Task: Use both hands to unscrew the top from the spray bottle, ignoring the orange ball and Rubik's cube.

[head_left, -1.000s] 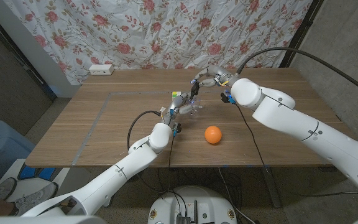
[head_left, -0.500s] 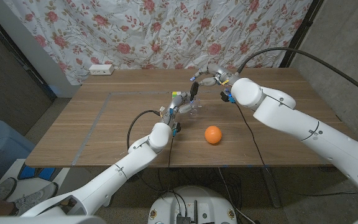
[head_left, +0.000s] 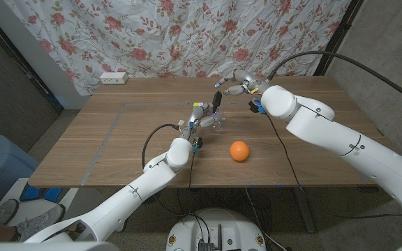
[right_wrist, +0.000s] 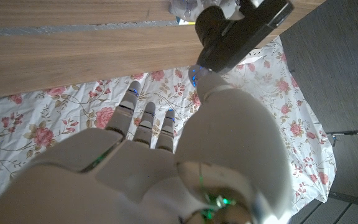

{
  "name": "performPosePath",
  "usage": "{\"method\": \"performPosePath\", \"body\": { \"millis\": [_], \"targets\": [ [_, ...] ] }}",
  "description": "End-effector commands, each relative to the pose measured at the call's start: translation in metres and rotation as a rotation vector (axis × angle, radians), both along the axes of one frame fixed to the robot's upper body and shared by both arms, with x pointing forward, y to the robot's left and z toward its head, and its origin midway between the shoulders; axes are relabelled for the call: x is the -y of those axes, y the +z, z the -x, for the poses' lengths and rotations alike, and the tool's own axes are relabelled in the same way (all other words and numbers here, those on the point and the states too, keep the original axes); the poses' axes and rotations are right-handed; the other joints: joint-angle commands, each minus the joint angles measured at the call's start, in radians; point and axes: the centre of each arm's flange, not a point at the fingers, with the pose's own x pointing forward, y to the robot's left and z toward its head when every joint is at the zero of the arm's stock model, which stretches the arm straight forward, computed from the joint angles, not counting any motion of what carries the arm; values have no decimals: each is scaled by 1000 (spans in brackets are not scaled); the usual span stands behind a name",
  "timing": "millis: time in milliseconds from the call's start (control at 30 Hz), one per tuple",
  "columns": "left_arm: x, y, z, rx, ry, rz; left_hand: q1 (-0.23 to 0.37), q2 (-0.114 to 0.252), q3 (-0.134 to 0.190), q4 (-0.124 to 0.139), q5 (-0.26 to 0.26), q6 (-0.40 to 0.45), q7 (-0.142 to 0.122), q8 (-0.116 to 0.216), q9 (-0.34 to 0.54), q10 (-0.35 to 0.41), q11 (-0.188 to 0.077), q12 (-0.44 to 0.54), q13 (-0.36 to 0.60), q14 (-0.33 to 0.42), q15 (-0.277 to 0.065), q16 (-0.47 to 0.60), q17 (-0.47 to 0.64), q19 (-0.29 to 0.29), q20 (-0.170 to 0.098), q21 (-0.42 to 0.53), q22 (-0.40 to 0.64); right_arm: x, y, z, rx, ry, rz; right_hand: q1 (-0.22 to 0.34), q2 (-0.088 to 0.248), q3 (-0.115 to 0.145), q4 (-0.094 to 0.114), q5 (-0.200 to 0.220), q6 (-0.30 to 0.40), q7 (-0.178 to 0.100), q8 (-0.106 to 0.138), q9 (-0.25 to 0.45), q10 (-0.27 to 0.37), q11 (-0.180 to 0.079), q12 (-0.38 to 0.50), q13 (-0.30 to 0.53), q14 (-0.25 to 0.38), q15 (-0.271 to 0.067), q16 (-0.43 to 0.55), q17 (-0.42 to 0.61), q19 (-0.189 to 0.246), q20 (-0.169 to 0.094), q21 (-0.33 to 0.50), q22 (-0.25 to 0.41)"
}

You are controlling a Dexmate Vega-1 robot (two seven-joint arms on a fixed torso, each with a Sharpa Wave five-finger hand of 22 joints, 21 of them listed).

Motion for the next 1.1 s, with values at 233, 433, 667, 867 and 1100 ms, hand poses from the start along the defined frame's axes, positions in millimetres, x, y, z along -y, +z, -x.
{"method": "performPosePath", "body": {
  "millis": [233, 433, 667, 867, 1100],
  "targets": [
    [-5, 1, 1, 13, 1, 9, -172, 177, 74, 66, -4, 59, 14, 5, 3, 24, -13, 4, 4, 9, -51, 3, 6, 6, 1, 2, 5, 15, 8, 16, 20, -58, -28, -161, -1, -77, 54, -30, -27, 22, -30, -11, -8, 48, -2, 4, 11, 32, 7, 1, 31, 16, 7, 5],
    [-5, -1, 3, 16, -2, 15, -173, 178, 75, 66, -4, 59, 15, 5, 3, 24, -12, 4, 5, 8, -51, 2, 6, 6, 1, 2, 5, 19, 3, 21, 49, -56, -53, -238, -13, -111, 71, -34, -38, 68, -38, -12, 7, 61, 2, 3, 37, 34, 12, -3, 57, 26, 12, 5],
    [-6, -5, 4, 14, -2, 20, -174, 177, 76, 66, -4, 60, 15, 4, 3, 24, -14, 3, 5, 8, -51, 2, 6, 6, 1, 2, 5, 22, -1, 24, 60, -55, -39, -331, -29, -150, 97, -46, -55, 99, -47, -12, 13, 78, 2, 3, 47, 47, 9, -7, 75, 40, 12, 6],
    [-9, -6, 5, 14, -2, 22, -175, 178, 76, 67, -4, 60, 14, 3, 3, 25, -15, 3, 5, 8, -51, 2, 7, 6, 1, 2, 5, 22, -5, 29, 71, -70, -27, -386, -36, -171, 111, -53, -64, 131, -53, -11, 17, 87, 2, 3, 58, 59, 8, -10, 86, 45, 12, 6],
    [-11, -7, 5, 7, 0, 21, -176, 179, 77, 67, -4, 60, 14, 3, 3, 25, -12, 3, 6, 8, -51, 2, 7, 6, 1, 2, 5, 16, -9, 35, 73, -104, -7, -476, -46, -202, 137, -64, -78, 168, -61, -10, 17, 112, 0, 3, 64, 80, 3, -14, 84, 49, 6, 7]
  ]
}}
